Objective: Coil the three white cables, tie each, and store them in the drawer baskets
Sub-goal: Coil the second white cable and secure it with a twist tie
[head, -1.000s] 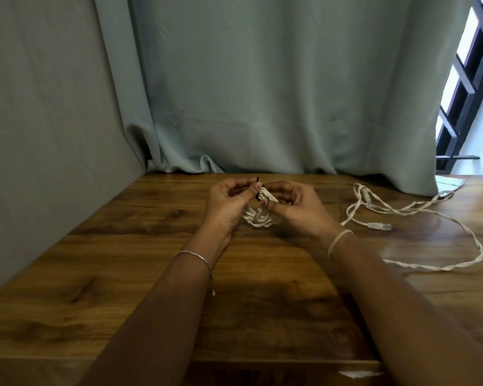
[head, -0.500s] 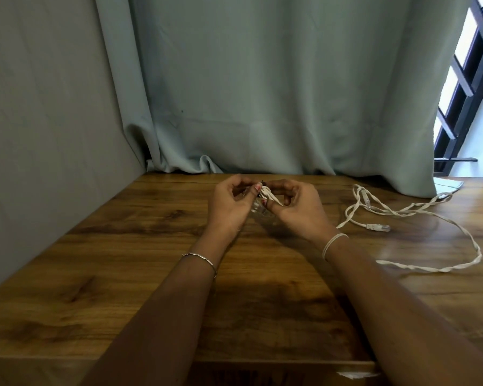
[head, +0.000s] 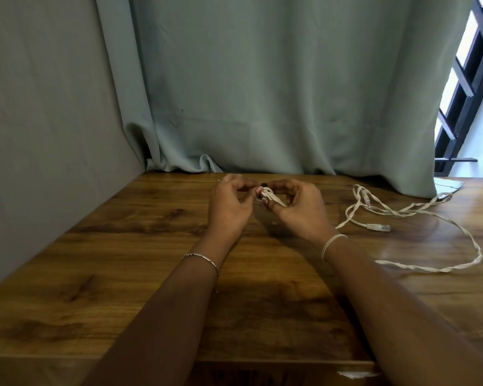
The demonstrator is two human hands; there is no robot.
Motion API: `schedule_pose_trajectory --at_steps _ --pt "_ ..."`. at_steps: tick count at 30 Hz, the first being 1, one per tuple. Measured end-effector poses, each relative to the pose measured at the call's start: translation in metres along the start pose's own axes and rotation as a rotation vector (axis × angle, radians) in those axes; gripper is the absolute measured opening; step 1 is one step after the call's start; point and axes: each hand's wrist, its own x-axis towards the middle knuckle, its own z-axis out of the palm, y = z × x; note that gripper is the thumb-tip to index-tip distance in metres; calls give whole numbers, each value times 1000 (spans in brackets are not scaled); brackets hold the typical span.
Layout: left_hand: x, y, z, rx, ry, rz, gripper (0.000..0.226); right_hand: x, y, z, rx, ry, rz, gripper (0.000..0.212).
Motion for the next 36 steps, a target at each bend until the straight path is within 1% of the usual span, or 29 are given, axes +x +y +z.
schedule_pose_trajectory --at_steps 3,7,11,13,16,20,23,25,28,31,33,36 --pt "1 1 0 -72 -20 -68 13 -2 -2 -1 -20 13 -17 26" --pt "-1 3 1 -92 -69 -105 18 -5 -5 -3 -107 22 -58 26" --pt "-1 3 -1 -62 -155 -156 10 -5 -3 -3 -183 13 -95 25" --pt "0 2 -3 -70 -174 -166 10 -5 -3 -4 -182 -4 -108 26" --pt "2 2 -8 -102 -163 -155 21 -3 1 -2 -113 -30 -99 27" --pt "3 2 -8 -127 -129 -149 19 -1 2 1 2 -54 -74 31" --pt "3 0 -6 -116 -125 -158 18 -3 0 0 54 -39 -72 36" --pt "3 0 -6 -107 -131 -144 15 -3 0 0 65 -39 -73 34" --pt "3 -1 -5 -125 -142 -135 17 -1 0 0 147 -44 -67 34" --pt "3 -1 -5 -172 -139 -136 21 -1 -3 -1 272 -64 -36 41" --pt "2 1 -5 -201 -144 -124 21 -2 -6 -1 355 -86 -11 37" --pt "1 0 -3 -197 -108 -75 19 -1 -10 -2 470 -115 25 33"
